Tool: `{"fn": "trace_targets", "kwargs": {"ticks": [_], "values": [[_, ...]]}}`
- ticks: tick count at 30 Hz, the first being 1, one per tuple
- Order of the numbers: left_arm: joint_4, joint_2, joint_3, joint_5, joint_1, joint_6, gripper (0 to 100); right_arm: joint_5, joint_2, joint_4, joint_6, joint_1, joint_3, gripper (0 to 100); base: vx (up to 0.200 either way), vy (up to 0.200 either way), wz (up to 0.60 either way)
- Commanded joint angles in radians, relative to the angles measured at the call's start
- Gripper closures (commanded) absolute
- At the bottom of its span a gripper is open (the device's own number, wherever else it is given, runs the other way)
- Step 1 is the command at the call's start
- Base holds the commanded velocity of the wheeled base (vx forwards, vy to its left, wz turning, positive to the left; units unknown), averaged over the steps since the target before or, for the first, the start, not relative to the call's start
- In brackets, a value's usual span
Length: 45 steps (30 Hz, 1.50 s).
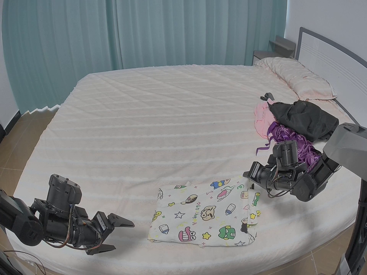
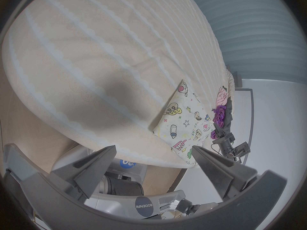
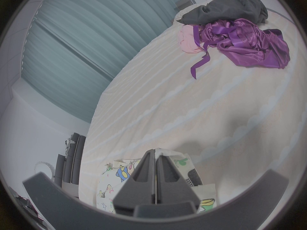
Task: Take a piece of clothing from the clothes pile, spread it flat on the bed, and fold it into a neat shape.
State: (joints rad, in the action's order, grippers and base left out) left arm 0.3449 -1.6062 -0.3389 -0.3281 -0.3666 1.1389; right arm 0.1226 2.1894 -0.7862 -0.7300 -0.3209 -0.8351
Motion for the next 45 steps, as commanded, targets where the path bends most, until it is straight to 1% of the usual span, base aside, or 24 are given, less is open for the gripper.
{"fn": "trace_targets", "kwargs": {"ticks": [1,3,4,8,13,15,18,19,20,21,22,23,24,26,29,30,31,32,33,34,38,41,45], "values": [[0.000,-0.001,0.000,0.000,0.000,0.001,0,0.000,0.038,-0.001,0.000,0.006,-0.016,100,0.000,0.000,0.00],[0.000,-0.001,0.000,0.000,0.000,0.001,0,0.003,0.041,-0.001,0.000,0.009,-0.019,100,0.000,0.000,0.00],[0.000,-0.001,0.000,0.000,0.000,-0.001,0,0.002,0.041,-0.001,-0.002,0.009,-0.019,0,0.000,0.000,0.00],[0.000,-0.003,0.000,0.000,0.000,0.001,0,0.002,0.030,-0.008,-0.003,0.034,-0.012,0,0.000,0.000,0.00],[0.000,-0.011,0.000,0.000,0.000,-0.001,0,0.003,-0.036,-0.001,-0.008,0.071,0.016,0,0.000,0.000,0.00],[0.000,-0.014,0.000,0.000,0.000,-0.001,0,0.002,-0.059,-0.002,-0.009,0.071,0.041,0,0.000,0.000,0.00],[0.000,-0.015,0.000,0.000,0.000,0.001,0,0.002,-0.137,-0.004,-0.009,0.045,0.133,0,0.000,0.000,0.00],[0.000,-0.015,0.000,0.000,0.000,0.001,0,0.002,-0.137,-0.004,-0.009,0.045,0.133,0,0.000,0.000,0.00],[0.000,-0.015,0.000,0.000,0.000,-0.001,0,-0.001,-0.184,-0.008,-0.009,0.009,0.189,0,0.000,0.000,0.00],[0.000,-0.015,0.000,0.000,0.000,-0.001,0,-0.001,-0.184,-0.008,-0.009,0.009,0.189,0,0.000,0.000,0.00],[0.000,-0.015,0.000,0.000,0.000,-0.001,0,-0.003,-0.237,-0.004,-0.011,-0.030,0.245,0,0.000,0.000,0.00],[0.000,-0.015,0.000,0.000,0.000,0.001,0,-0.003,-0.241,-0.002,-0.011,-0.035,0.248,0,0.000,0.000,0.00],[0.000,-0.015,0.000,0.000,0.000,-0.001,0,-0.003,-0.287,-0.001,-0.011,-0.073,0.284,0,0.000,0.000,0.00],[0.000,-0.015,0.000,0.000,0.000,-0.001,0,-0.003,-0.321,0.001,-0.014,-0.119,0.312,0,0.000,0.000,0.00],[0.000,-0.015,0.000,0.000,0.000,0.001,0,-0.008,-0.327,0.001,-0.037,-0.179,0.330,0,0.000,0.000,0.00],[0.000,-0.014,0.000,0.000,0.000,0.001,0,-0.027,-0.323,0.001,-0.063,-0.219,0.332,0,0.000,0.000,0.00],[0.000,-0.014,0.000,0.000,0.000,0.001,0,-0.027,-0.323,0.001,-0.063,-0.219,0.332,0,0.000,0.000,0.00],[0.000,-0.014,0.000,0.001,0.000,0.001,0,-0.057,-0.313,0.002,-0.092,-0.267,0.333,0,0.000,0.000,0.00],[0.000,-0.014,0.000,0.001,0.000,0.001,0,-0.057,-0.313,0.002,-0.092,-0.267,0.333,0,0.000,0.000,0.00],[0.000,-0.014,0.000,0.001,0.000,0.001,0,-0.066,-0.295,0.005,-0.098,-0.307,0.335,0,0.000,0.000,0.00],[0.000,-0.015,0.000,0.000,0.000,0.001,0,-0.070,-0.252,0.022,-0.100,-0.340,0.337,0,0.000,0.000,0.00],[0.000,-0.015,0.000,0.000,0.000,0.001,0,-0.070,-0.232,0.036,-0.100,-0.343,0.341,0,0.000,0.000,0.00],[0.000,-0.015,0.000,0.000,0.000,0.001,0,-0.067,-0.211,0.088,-0.100,-0.346,0.352,0,0.000,0.000,0.00]]}}
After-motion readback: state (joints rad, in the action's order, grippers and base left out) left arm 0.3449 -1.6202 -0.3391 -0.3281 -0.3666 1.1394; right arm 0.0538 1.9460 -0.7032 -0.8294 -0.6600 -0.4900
